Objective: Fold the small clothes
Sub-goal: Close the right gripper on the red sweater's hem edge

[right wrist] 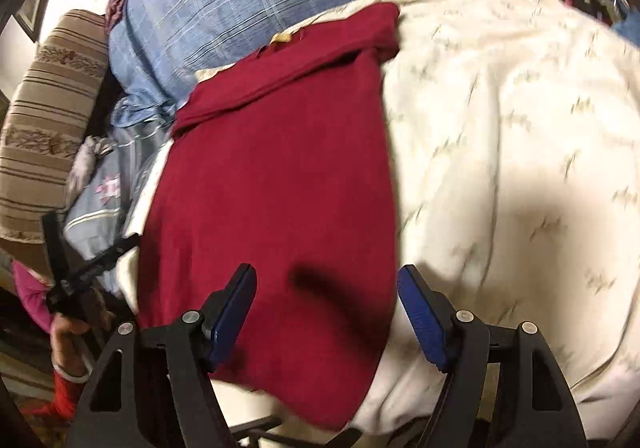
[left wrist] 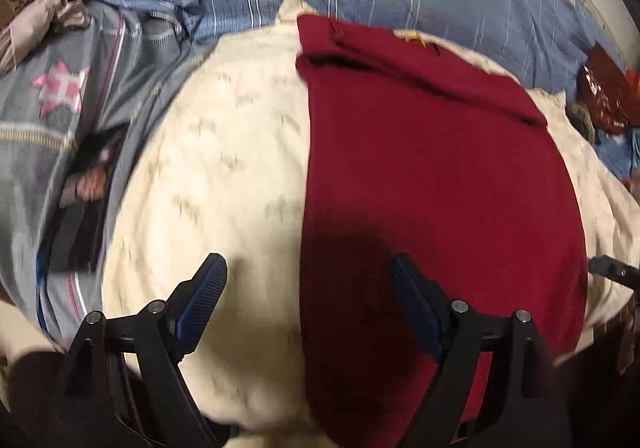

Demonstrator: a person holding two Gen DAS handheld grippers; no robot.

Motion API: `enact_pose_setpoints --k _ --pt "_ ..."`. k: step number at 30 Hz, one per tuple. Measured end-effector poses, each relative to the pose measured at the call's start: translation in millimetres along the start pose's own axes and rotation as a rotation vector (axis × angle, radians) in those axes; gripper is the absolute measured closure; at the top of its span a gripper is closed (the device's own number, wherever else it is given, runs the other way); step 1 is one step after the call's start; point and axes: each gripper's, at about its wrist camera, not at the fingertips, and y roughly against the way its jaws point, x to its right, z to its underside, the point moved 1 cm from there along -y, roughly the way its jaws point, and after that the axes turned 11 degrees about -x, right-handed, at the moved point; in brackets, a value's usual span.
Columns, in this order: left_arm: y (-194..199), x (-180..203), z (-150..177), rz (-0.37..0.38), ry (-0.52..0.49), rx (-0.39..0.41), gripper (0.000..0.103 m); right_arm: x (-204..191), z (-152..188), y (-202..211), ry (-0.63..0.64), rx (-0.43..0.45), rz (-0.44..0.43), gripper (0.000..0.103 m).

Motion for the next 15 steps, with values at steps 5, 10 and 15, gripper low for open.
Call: enact_pose_setpoints --k 5,10,15 --pt "-13.1 1.7 22.9 0.049 0.019 -0.063 0.019 -3.4 14.4 -13.9 0.028 -0.042 0.0 0.035" --pt "-11.7 9.2 32.6 0.043 -0.019 -0.07 0.019 -6.1 27.0 -14.9 0.057 -0.068 -0.01 0.051" --pt "-12.5 7.0 33.7 0.05 -0.016 -0.068 0.019 11.4 28.5 -7.0 -0.013 -0.077 0.007 0.052"
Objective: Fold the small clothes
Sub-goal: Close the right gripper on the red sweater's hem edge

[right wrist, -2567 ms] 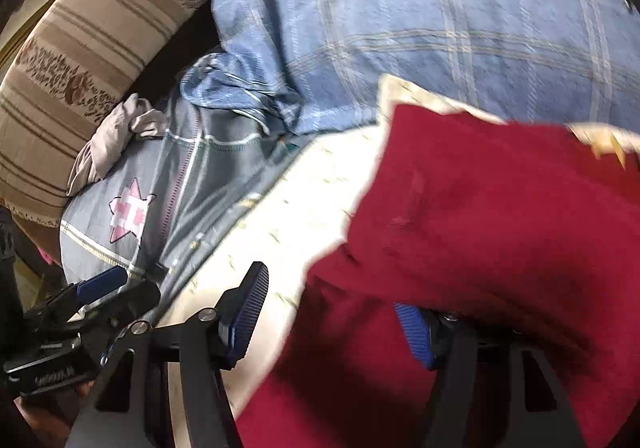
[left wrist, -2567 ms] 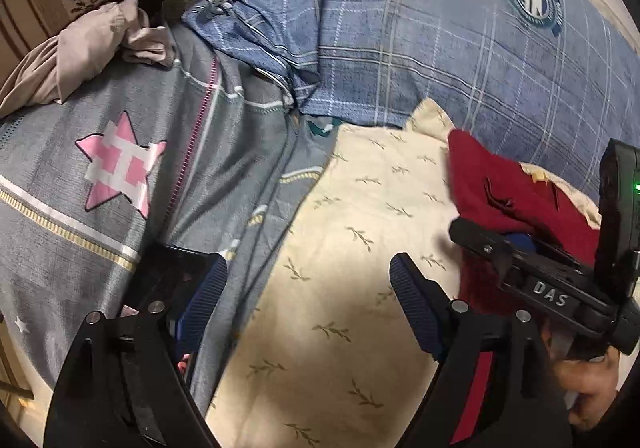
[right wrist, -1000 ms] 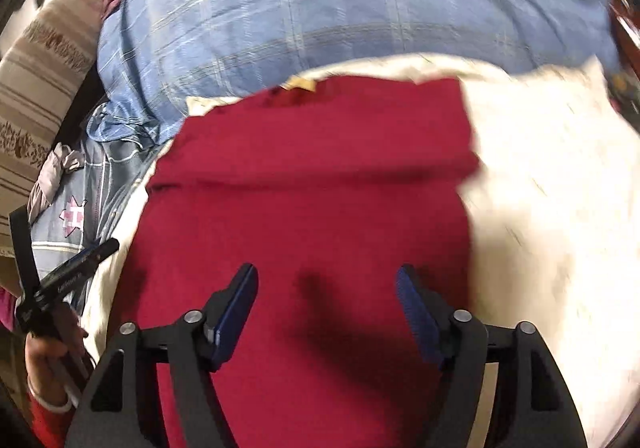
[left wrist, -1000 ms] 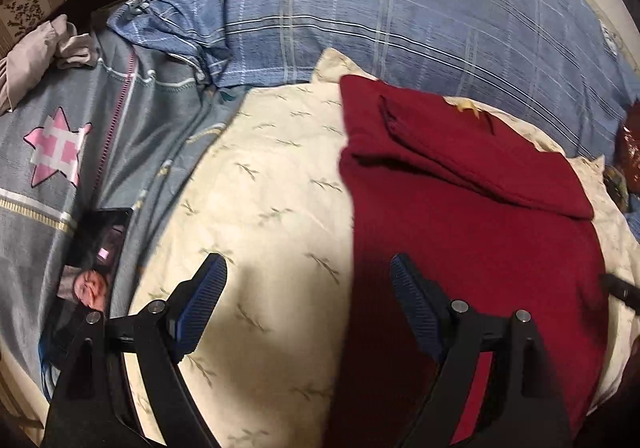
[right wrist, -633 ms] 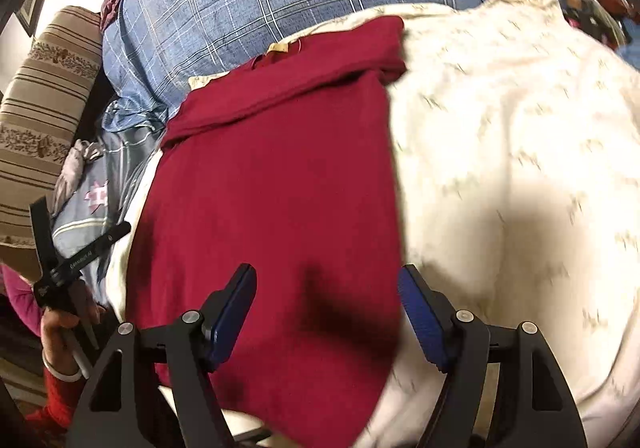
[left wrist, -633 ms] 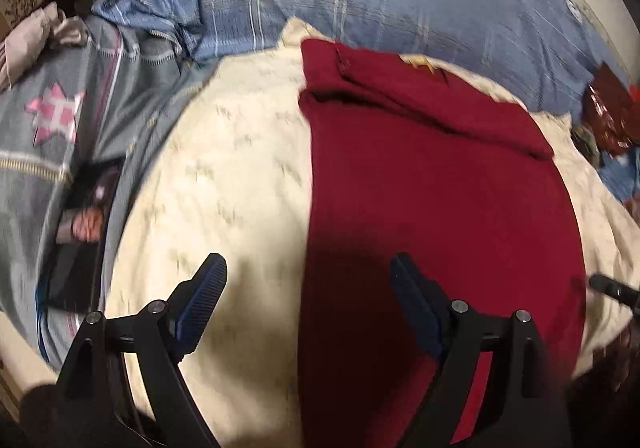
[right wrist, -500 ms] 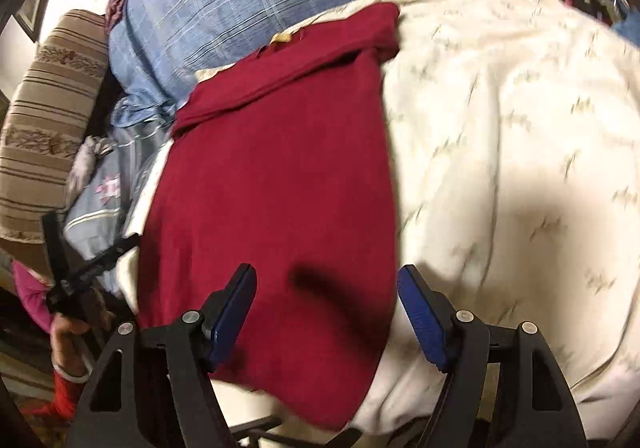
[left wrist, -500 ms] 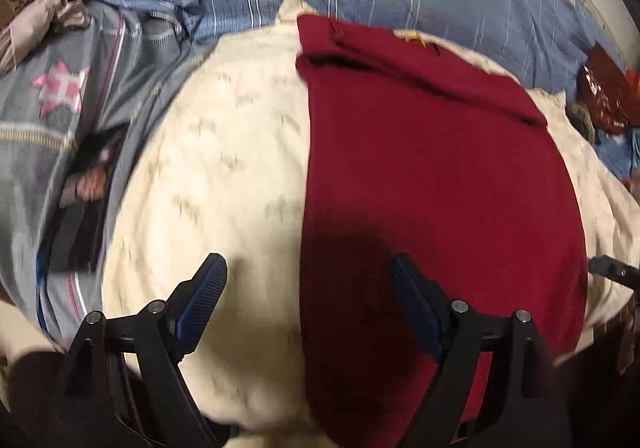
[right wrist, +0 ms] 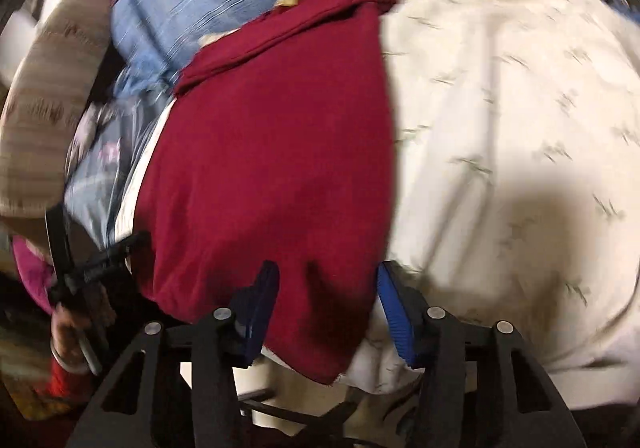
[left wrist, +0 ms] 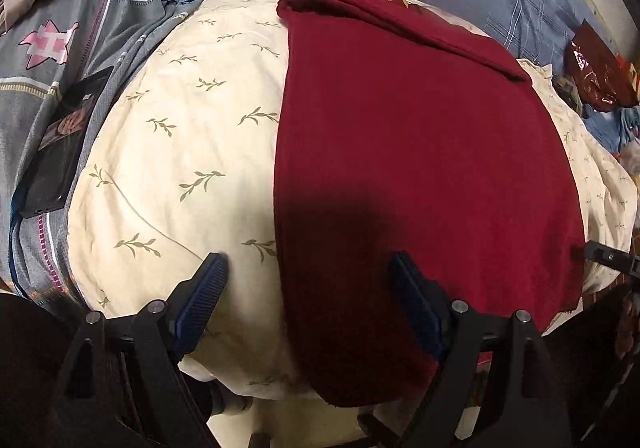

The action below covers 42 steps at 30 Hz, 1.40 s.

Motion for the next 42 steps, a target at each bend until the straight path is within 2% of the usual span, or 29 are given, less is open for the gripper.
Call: enact_pose_setpoints --k 4,7,8,9,10,13,16,17,18,20,22,23,24,25,26,29,31,36,42 --pt "-1.1 0.9 2.1 -0.001 0.002 -0.005 0.019 -2.7 9.6 -6.1 0.016 -0.035 0.001 0.051" --pt "-2.3 1.1 3.2 -0.003 0.004 -0.003 0.017 -6.2 13.7 -19.2 0.03 -0.054 -0.035 0.05" --pt "-2.5 1.5 3.0 -0.007 0.002 -0.006 0.017 -8.8 14.4 -22.5 0.047 -0.042 -0.013 0.053" --pt "-2.3 1.9 3.4 -0.007 0.0 -0.013 0.017 -14.8 14.0 -21.5 0.079 -0.035 0.013 0.068" --pt "-1.9 1.6 4.5 0.0 0.002 -0.02 0.017 -20.5 13.0 -16.3 0.117 -0.031 0.024 0.095" --pt "-1.3 -1.3 8.1 0.016 0.017 -0.022 0.017 -24.6 9.4 9.8 0.148 0.028 -0.047 0.095" --pt "-2.1 0.3 9.6 0.008 0.017 -0.016 0.017 -19.6 7.6 9.1 0.132 0.015 -0.027 0.094" --pt "-2.3 1.0 10.1 0.008 0.016 -0.016 0.017 -16.0 8.5 0.4 0.112 -0.02 -0.031 0.088" --pt "-2.3 1.3 10.3 0.012 0.015 -0.016 0.017 -12.9 9.5 -5.4 0.095 -0.042 -0.023 0.085" --pt "-1.9 1.2 11.2 0.037 0.013 -0.015 0.017 -4.7 11.9 -20.6 0.042 -0.1 -0.056 0.067" --pt "-1.1 3.9 12.4 0.036 -0.002 -0.011 0.031 -7.7 12.5 -19.8 0.043 -0.07 -0.078 0.068" --pt "0.0 6.1 12.1 0.026 -0.016 -0.008 0.047 -11.5 11.1 -18.9 0.057 -0.065 -0.079 0.072" --pt "2.4 9.4 11.4 0.047 -0.041 -0.008 0.077 -14.5 10.3 -16.5 0.072 -0.059 -0.094 0.089" --pt "3.1 10.9 10.1 0.098 -0.047 -0.029 0.091 -19.0 8.3 -11.1 0.096 -0.042 -0.116 0.094" --pt "5.1 10.6 7.8 0.135 -0.037 -0.044 0.096 -21.7 6.7 -6.4 0.108 -0.027 -0.13 0.094" --pt "21.0 6.3 -7.9 0.224 -0.032 -0.032 0.096 -33.3 -2.9 18.7 0.144 0.053 -0.181 0.094" --pt "35.7 1.2 -23.9 0.271 -0.016 0.006 0.096 -36.7 -15.3 39.1 0.147 0.126 -0.218 0.094" --pt "61.8 -3.8 -73.7 0.276 -0.001 0.13 0.096 -43.8 -65.5 70.6 0.13 0.286 -0.224 0.094" --pt "61.2 3.6 -156.5 0.255 0.015 0.221 0.096 -48.1 -145.4 67.6 0.078 0.363 -0.171 0.094"
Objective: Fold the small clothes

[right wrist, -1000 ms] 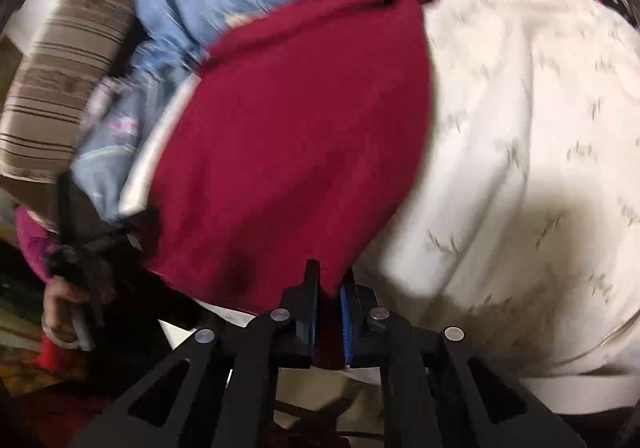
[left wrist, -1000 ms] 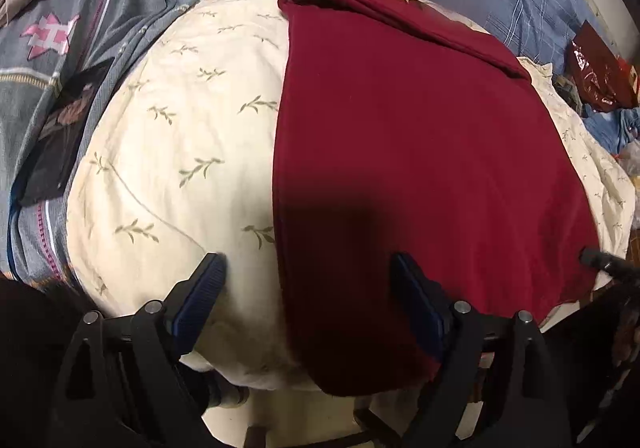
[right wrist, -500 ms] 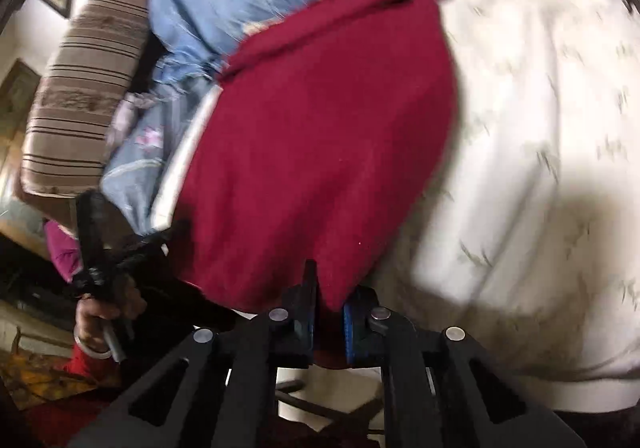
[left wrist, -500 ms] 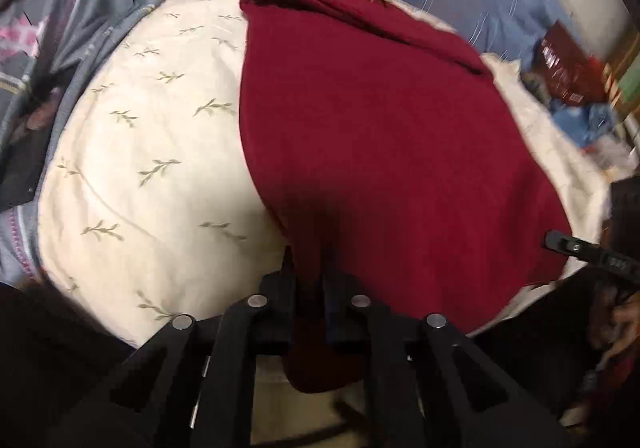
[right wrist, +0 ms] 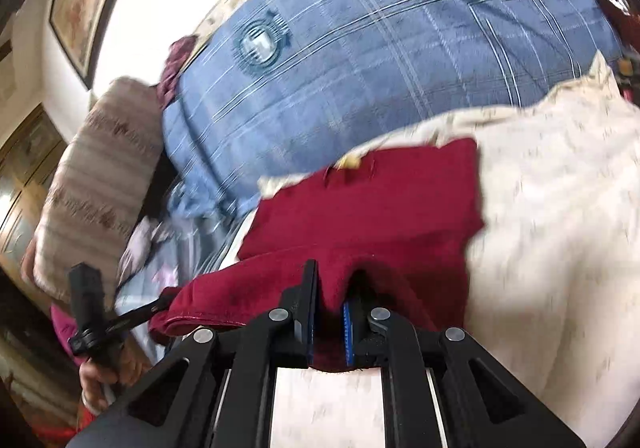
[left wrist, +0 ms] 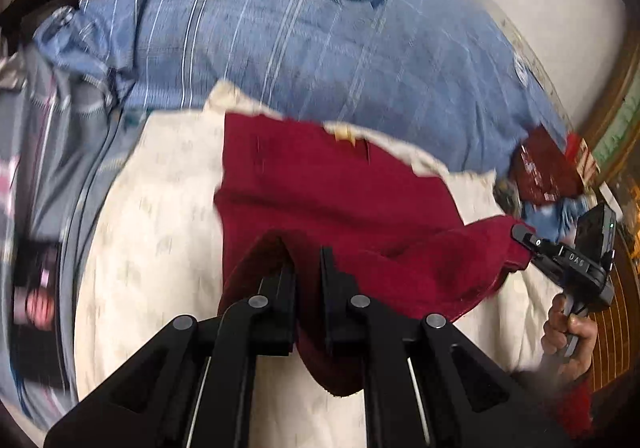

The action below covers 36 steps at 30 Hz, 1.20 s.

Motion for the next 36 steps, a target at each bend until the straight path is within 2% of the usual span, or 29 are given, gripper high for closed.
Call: enact_pose_setpoints --k 3,8,10,13,14,15,16,17,18,19,21,24,27,29,32,34,36 --pt "-17.3 -1.3 -34.6 -0.023 0.0 0.021 0.096 15.2 -36.1 -17.6 -0.029 0.017 0.012 0.094" --pt "-61.4 -15.0 -78.9 -0.044 0.043 0.002 0.096 39.6 -81.4 -66.0 -0.076 0.007 0.074 0.094" --pt "-80.0 -22.1 -91.7 -0.039 0.065 -0.013 0.096 53.4 -92.4 -84.6 -0.107 -0.002 0.091 0.094" --pt "-102.7 -34.2 -104.7 0.013 0.097 -0.021 0.093 78.4 -104.4 -109.9 -0.165 -0.012 0.086 0.091" --pt "-107.1 -36.7 -107.5 0.022 0.1 -0.026 0.089 87.7 -106.8 -118.5 -0.193 -0.023 0.073 0.089" --pt "-110.6 -38.8 -109.7 0.018 0.094 -0.035 0.08 92.4 -107.4 -121.6 -0.199 -0.029 0.062 0.086" --pt "-109.7 -40.0 -110.3 0.001 0.086 -0.034 0.075 96.2 -108.1 -123.1 -0.202 -0.028 0.046 0.076" --pt "-106.4 -40.4 -111.0 -0.023 0.082 -0.02 0.058 98.5 -108.4 -119.2 -0.204 -0.004 0.044 0.059" --pt "-99.7 -41.2 -110.8 -0.053 0.079 0.006 0.042 100.1 -108.8 -114.0 -0.213 0.022 0.056 0.049" --pt "-88.8 -43.6 -110.4 -0.07 0.085 0.048 0.038 103.5 -108.1 -101.3 -0.238 0.069 0.076 0.04" --pt "-74.2 -49.9 -110.9 -0.04 0.12 0.099 0.032 104.9 -107.4 -83.9 -0.25 0.107 0.067 0.04" --pt "-69.2 -50.9 -110.7 -0.016 0.136 0.105 0.032 81.8 -104.0 -73.6 -0.131 0.079 0.08 0.049" --pt "-84.0 -45.9 -108.1 -0.064 0.115 0.058 0.032 52.4 -105.9 -100.6 -0.002 -0.009 0.18 0.051" --pt "-101.6 -47.6 -107.4 -0.101 0.116 0.0 0.032 48.5 -111.8 -129.5 0.02 -0.049 0.266 0.051" --pt "-131.9 -60.8 -102.1 -0.204 0.13 -0.108 0.032 72.0 -125.9 -167.4 -0.012 -0.09 0.361 0.054" --pt "-143.7 -67.0 -98.8 -0.211 0.134 -0.135 0.03 99.7 -132.1 -186.1 -0.093 -0.133 0.398 0.059" --pt "-144.6 -70.8 -98.4 -0.199 0.147 -0.133 0.028 116.4 -136.3 -193.0 -0.144 -0.129 0.37 0.061"
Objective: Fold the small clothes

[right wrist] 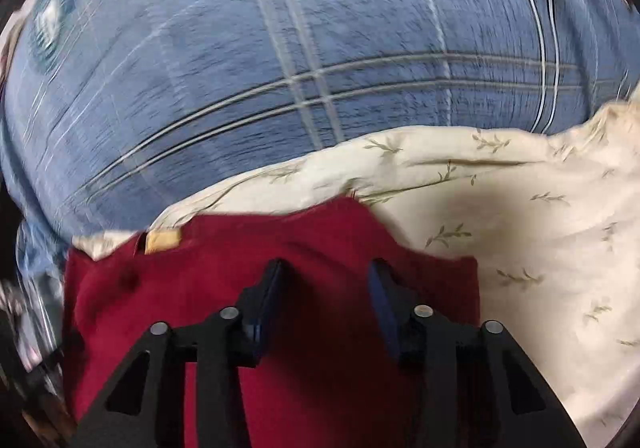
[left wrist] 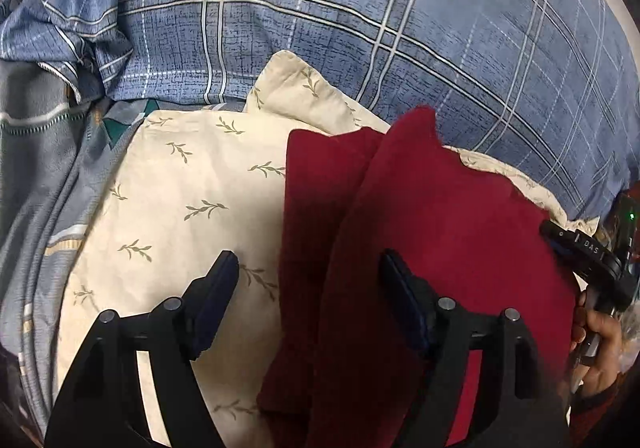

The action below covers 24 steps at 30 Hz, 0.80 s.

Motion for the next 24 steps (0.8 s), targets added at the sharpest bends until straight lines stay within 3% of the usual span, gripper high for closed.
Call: enact_pose_setpoints --k 6,8,11,13,16,20,24 --pt "20.4 0.8 3.9 -0.026 0.006 0.045 0.028 -0.9 25.3 55.9 0.045 0.079 -0.017 0.054" --pt "31.9 3.2 6.3 -0.03 0.005 0.068 0.028 -2.3 42.3 60.6 0.097 0.058 0.013 0.049" --pt "51.4 2.6 19.9 -0.017 0.005 0.076 0.028 -3.1 52.8 35.8 0.134 -0.048 0.117 0.049" --pt "62.5 -2.2 33.7 -0.027 -0.005 0.062 0.028 -19.5 53.6 50.9 0.139 -0.014 0.141 0.048" --pt "70.2 -3.3 48.4 -0.049 -0.008 0.052 0.028 -69.7 53.0 80.2 0.22 0.061 -0.011 0.047" --pt "67.7 -4.1 65.4 -0.025 0.014 0.059 0.028 -165.2 50.0 53.8 0.318 -0.048 -0.257 0.047" --pt "43.9 -11.0 65.7 -0.045 0.023 0.025 0.028 -237.3 46.8 -1.1 0.363 -0.14 -0.28 0.047"
